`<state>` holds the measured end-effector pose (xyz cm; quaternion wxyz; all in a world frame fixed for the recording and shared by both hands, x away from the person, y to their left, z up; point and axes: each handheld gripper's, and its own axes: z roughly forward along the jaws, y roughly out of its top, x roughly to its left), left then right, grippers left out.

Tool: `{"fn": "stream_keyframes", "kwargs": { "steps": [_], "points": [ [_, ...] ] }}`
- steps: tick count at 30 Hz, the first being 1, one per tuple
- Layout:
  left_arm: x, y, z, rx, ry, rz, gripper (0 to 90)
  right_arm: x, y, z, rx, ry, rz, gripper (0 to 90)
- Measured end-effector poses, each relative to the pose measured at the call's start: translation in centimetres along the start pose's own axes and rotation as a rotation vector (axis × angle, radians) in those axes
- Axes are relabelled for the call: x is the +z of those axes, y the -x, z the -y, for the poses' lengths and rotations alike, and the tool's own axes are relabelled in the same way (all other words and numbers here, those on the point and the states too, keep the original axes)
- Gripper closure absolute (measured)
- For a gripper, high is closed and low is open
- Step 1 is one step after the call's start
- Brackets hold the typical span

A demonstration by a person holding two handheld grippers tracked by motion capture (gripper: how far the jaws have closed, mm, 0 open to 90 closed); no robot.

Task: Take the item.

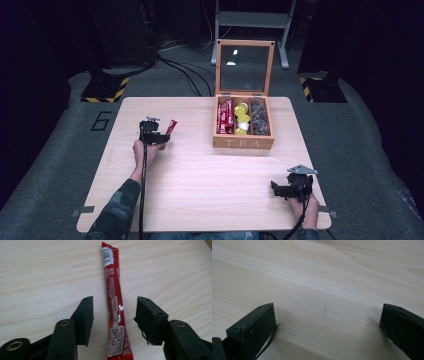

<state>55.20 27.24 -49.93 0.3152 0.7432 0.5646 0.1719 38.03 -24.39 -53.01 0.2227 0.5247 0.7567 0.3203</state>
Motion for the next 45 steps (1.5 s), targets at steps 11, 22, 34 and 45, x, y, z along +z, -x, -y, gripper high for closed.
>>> {"fn": "stream_keyframes", "kwargs": {
  "steps": [11,22,34,45],
  "points": [
    [-1.0,0.2,0.1,0.015,0.018,0.046,16.0,0.0,0.0,0.0,0.001,0.000,0.000,0.0],
    [-3.8,1.1,0.9,0.072,0.072,0.072,10.4,0.0,0.0,0.0,0.000,0.000,0.000,0.0],
    [-7.3,1.4,2.8,0.086,0.127,0.085,9.0,0.0,0.0,0.0,-0.001,0.000,0.000,0.0],
    [-9.5,1.1,5.0,0.092,0.161,0.084,9.0,0.0,0.0,0.0,0.001,0.000,0.001,0.0]
  ]
}}
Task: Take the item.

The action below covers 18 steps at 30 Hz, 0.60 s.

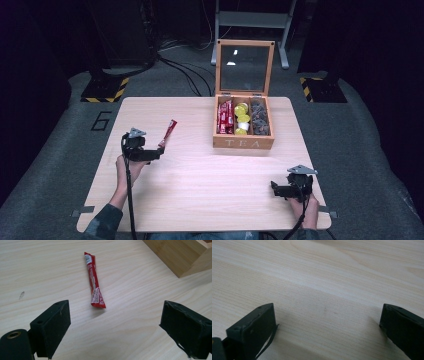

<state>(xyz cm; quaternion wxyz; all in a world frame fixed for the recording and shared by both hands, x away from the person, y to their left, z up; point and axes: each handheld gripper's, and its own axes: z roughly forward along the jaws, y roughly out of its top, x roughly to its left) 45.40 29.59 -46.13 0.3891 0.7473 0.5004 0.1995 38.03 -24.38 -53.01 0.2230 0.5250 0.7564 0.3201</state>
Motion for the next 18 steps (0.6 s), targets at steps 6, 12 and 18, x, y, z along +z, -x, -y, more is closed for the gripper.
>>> {"fn": "stream_keyframes", "kwargs": {
  "steps": [6,12,18],
  "points": [
    [-1.7,0.3,1.3,0.013,0.027,-0.024,9.1,0.0,0.0,0.0,-0.001,0.000,0.000,0.0],
    [-3.2,0.5,3.0,0.028,0.040,-0.043,9.0,0.0,0.0,0.0,-0.002,0.000,0.000,0.0],
    [-4.3,0.7,4.7,0.044,0.039,-0.063,8.4,0.0,0.0,0.0,-0.001,0.000,0.000,0.0]
  ]
}}
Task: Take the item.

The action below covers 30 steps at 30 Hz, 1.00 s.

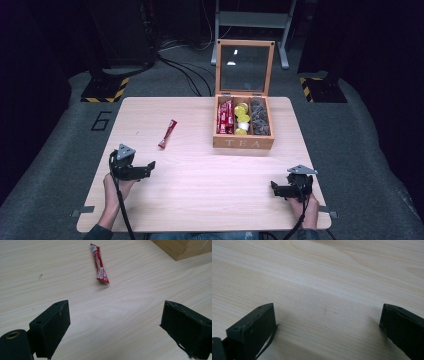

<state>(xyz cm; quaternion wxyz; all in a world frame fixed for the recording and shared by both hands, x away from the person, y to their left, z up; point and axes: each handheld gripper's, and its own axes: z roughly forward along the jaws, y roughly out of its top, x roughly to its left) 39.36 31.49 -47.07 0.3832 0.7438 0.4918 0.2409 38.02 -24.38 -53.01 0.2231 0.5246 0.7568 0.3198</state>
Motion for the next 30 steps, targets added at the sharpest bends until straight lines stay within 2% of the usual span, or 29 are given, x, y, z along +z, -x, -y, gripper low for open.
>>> {"fn": "stream_keyframes", "kwargs": {
  "steps": [5,11,14,16,19,22,25,28,29,30],
  "points": [
    [-0.7,-0.2,1.7,0.009,-0.008,-0.026,7.7,0.0,0.0,0.0,0.000,0.001,0.001,0.0],
    [-1.0,-0.4,3.6,-0.001,-0.010,-0.031,7.3,0.0,0.0,0.0,0.002,0.001,0.001,0.0],
    [-1.1,-0.9,5.4,-0.009,-0.041,-0.021,6.5,0.0,0.0,0.0,0.002,0.000,0.002,0.0],
    [-1.1,-1.0,5.8,-0.009,-0.053,-0.020,5.3,0.0,0.0,0.0,0.003,0.001,0.002,0.0],
    [-1.2,-1.5,7.2,-0.023,-0.062,-0.040,4.7,0.0,0.0,0.0,0.004,0.001,0.003,0.0],
    [-1.3,-1.7,7.7,-0.031,-0.062,-0.054,4.5,0.0,0.0,0.0,0.003,0.000,0.003,0.0],
    [-1.3,-2.0,8.2,-0.031,-0.086,-0.061,3.2,0.0,0.0,0.0,0.004,0.001,0.002,0.0],
    [-1.4,-2.1,8.3,-0.032,-0.072,-0.075,3.3,0.0,0.0,0.0,0.004,0.000,0.001,0.0],
    [-1.3,-2.1,8.3,-0.033,-0.099,-0.080,2.7,0.0,0.0,0.0,0.003,0.001,0.001,0.0],
    [-1.3,-2.1,8.3,-0.033,-0.099,-0.080,2.1,0.0,0.0,0.0,0.003,0.001,0.001,0.0]
  ]
}}
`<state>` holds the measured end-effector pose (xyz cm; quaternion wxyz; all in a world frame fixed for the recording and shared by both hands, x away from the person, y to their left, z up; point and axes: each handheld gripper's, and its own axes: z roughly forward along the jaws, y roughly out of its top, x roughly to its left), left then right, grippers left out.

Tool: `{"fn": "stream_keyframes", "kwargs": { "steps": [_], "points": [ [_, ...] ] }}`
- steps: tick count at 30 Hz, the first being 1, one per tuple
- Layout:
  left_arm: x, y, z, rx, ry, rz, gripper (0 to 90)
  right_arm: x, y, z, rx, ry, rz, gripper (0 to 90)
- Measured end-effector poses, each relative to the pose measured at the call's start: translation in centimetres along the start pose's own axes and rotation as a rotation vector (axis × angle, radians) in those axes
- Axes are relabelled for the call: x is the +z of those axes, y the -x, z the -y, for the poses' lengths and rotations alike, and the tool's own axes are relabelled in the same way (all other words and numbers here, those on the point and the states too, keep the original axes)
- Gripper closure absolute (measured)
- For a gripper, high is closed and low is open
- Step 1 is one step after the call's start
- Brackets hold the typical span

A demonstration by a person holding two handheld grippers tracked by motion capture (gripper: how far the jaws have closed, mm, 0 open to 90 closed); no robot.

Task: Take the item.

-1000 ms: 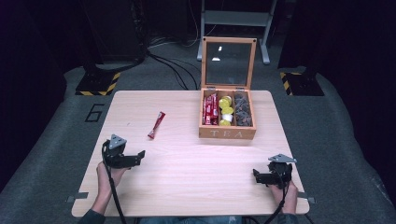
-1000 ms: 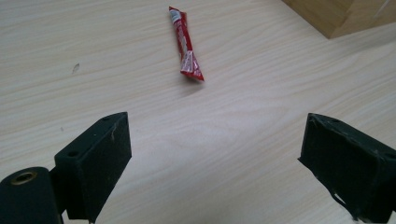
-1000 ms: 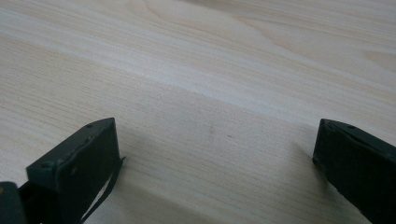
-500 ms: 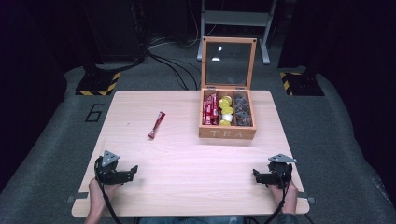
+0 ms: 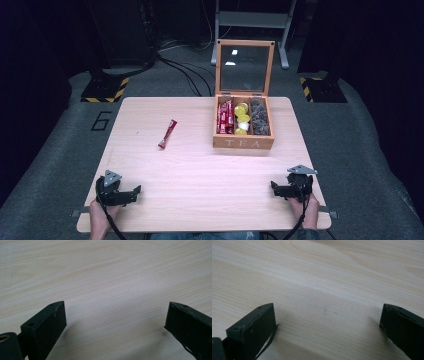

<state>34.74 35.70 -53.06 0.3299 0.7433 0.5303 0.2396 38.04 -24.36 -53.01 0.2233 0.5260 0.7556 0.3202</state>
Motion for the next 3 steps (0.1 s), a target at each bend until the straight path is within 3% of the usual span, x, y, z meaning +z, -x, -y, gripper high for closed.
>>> {"fn": "stream_keyframes", "kwargs": {
  "steps": [3],
  "points": [
    [0.23,0.15,-0.01,0.012,-0.015,-0.010,2.5,0.01,-0.04,0.00,0.003,-0.002,0.002,0.0]
  ]
}}
